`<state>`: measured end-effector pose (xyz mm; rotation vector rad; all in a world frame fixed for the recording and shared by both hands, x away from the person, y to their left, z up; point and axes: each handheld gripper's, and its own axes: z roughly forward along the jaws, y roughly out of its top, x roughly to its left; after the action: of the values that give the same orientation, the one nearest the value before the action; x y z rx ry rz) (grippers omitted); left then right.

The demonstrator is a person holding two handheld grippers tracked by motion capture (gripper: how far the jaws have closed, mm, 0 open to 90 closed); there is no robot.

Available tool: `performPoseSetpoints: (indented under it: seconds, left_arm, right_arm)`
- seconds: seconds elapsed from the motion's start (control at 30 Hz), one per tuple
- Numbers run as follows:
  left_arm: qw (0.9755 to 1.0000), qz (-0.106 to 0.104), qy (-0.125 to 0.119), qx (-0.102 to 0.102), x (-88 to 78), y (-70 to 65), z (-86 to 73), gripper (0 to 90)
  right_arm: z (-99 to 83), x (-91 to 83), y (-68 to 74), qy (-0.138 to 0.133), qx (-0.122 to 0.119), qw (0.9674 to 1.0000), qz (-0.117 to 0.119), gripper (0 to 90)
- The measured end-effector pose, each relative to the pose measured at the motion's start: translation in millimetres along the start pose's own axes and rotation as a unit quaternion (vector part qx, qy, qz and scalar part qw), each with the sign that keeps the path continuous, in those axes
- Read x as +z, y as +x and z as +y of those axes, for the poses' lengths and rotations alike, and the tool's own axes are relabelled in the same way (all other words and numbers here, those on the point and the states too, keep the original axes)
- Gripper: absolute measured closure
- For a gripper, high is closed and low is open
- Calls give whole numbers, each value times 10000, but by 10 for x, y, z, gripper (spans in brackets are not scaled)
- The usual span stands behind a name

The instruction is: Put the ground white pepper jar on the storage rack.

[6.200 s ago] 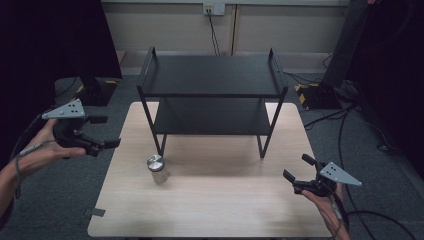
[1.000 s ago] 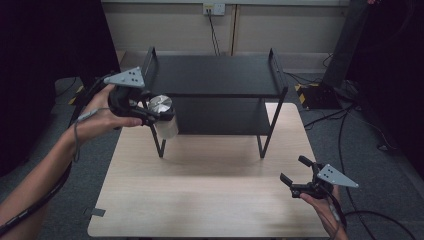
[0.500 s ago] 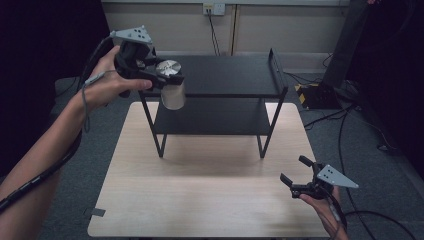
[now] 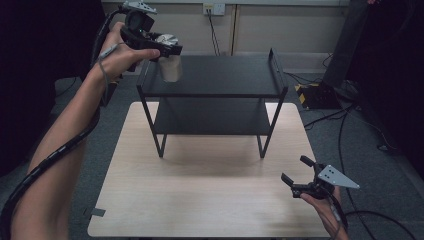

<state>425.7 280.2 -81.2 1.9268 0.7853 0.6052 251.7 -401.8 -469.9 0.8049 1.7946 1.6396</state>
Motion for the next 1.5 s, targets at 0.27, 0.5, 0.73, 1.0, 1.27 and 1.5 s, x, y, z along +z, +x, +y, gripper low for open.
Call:
performPoseSetpoints:
  seconds: [0.27,0.5,0.73,1.0,1.27,1.5]
  left_arm:
    - [9998,-12,197,-99,170,122,-49,346]
    - [9995,-21,112,-293,252,191,-156,346]
    - [9989,29,6,-460,252,214,-209,167]
    - [9995,-128,-145,-230,4,196,-126,86]
    - [9979,-606,-215,77,-410,158,-123,60]
    - [9971,-622,-375,227,-770,22,-308,54]
  right_arm:
    - [-7,-8,-6,-2,40,10000,-14,1]
    - [-8,-6,-1,-2,26,10000,-8,2]
    - [-12,-14,-3,-10,40,10000,-7,4]
    - [-9,-19,-2,2,44,10000,-11,4]
    - [-3,-18,5,-16,42,10000,-4,4]
    - [16,-6,22,16,30,10000,16,4]
